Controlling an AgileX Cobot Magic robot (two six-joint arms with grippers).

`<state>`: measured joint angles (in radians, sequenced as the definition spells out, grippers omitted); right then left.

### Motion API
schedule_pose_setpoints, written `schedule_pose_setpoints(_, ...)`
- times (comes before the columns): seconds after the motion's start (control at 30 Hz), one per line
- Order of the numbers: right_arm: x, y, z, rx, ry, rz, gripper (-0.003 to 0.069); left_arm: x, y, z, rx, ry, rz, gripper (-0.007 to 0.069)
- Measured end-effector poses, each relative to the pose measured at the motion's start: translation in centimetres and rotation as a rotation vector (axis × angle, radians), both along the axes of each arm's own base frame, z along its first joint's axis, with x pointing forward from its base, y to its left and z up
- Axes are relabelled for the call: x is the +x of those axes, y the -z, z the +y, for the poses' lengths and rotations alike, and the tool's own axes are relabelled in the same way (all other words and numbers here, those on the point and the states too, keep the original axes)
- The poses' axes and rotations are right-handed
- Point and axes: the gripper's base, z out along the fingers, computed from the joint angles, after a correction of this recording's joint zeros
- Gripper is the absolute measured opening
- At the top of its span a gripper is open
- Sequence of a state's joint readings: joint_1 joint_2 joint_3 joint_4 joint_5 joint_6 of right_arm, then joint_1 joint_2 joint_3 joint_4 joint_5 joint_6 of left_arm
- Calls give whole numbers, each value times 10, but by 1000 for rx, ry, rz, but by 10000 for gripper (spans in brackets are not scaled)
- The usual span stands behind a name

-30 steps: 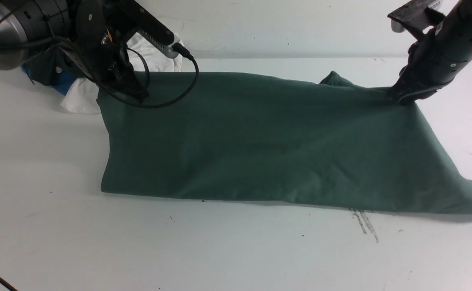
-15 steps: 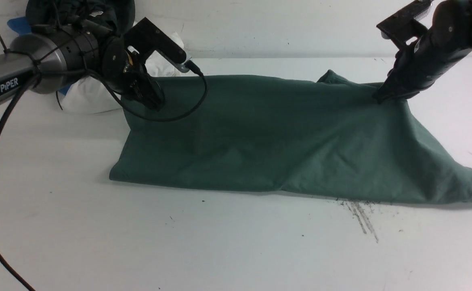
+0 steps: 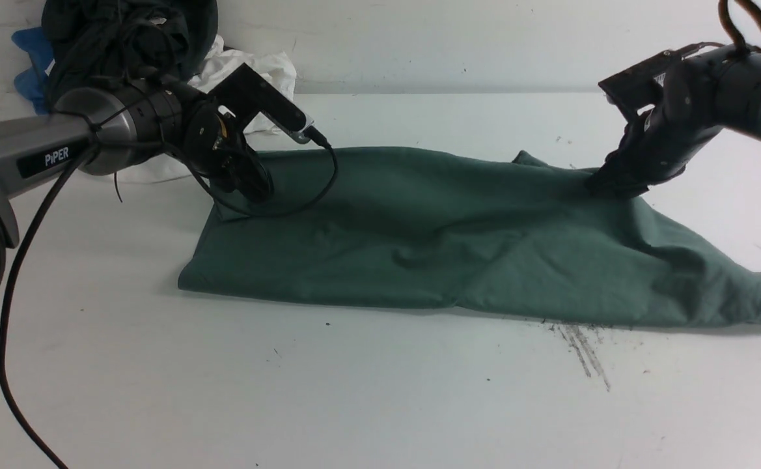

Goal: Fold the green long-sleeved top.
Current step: Use both arms to drag the lower edge of the fabric forward and fold it over the upper edge

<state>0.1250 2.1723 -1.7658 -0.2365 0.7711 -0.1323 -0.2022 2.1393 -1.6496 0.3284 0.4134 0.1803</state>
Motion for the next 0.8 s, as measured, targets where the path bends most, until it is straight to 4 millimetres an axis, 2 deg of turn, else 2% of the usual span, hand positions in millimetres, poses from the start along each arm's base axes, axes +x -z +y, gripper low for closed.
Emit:
schedule_pose_setpoints(0.07, 1, -7, -3, -16, 41, -34, 351, -1, -9, 2, 5, -22, -28, 398)
schedule_pose_setpoints(0.13, 2, -15, -8, -45, 77, -63, 410, -2, -23, 5, 5, -54, -65, 431)
schedule_pose_setpoints(0.23, -1, -42, -20, -83, 173, -95, 489, -6, -57, 13, -15, -159, -133, 453)
schedule_pose_setpoints(0.27, -1, -42, -20, -83, 173, -95, 489, -7, -59, 13, -17, -168, -137, 453)
schedule_pose_setpoints(0.3, -6, -57, -25, -86, 212, -97, 503, -10, -79, 19, -39, -259, -160, 453)
schedule_pose_setpoints(0.4, -20, -82, -33, -31, 269, -87, 511, -22, -105, 27, -51, -402, -141, 412)
schedule_pose_setpoints(0.43, -28, -93, -34, 8, 279, -78, 512, -27, -110, 26, -48, -429, -116, 387)
schedule_pose_setpoints(0.5, -32, -100, -34, 42, 276, -69, 512, -35, -112, 22, -47, -443, -66, 342)
schedule_pose_setpoints(0.57, -43, -114, -27, 134, 235, -42, 512, -43, -106, 6, -63, -381, 44, 244)
schedule_pose_setpoints(0.6, -43, -114, -27, 140, 229, -40, 512, -43, -105, 4, -65, -373, 53, 235)
schedule_pose_setpoints(0.7, -49, -119, -13, 267, 159, 12, 512, -38, -67, -24, -97, -204, 220, 79)
schedule_pose_setpoints(0.73, -50, -118, -11, 286, 142, 26, 512, -36, -55, -27, -100, -181, 251, 50)
schedule_pose_setpoints(0.77, -50, -117, -10, 295, 137, 34, 512, -35, -52, -28, -103, -172, 261, 45)
schedule_pose_setpoints(0.8, -51, -115, -7, 320, 118, 50, 512, -29, -28, -32, -99, -154, 306, 13)
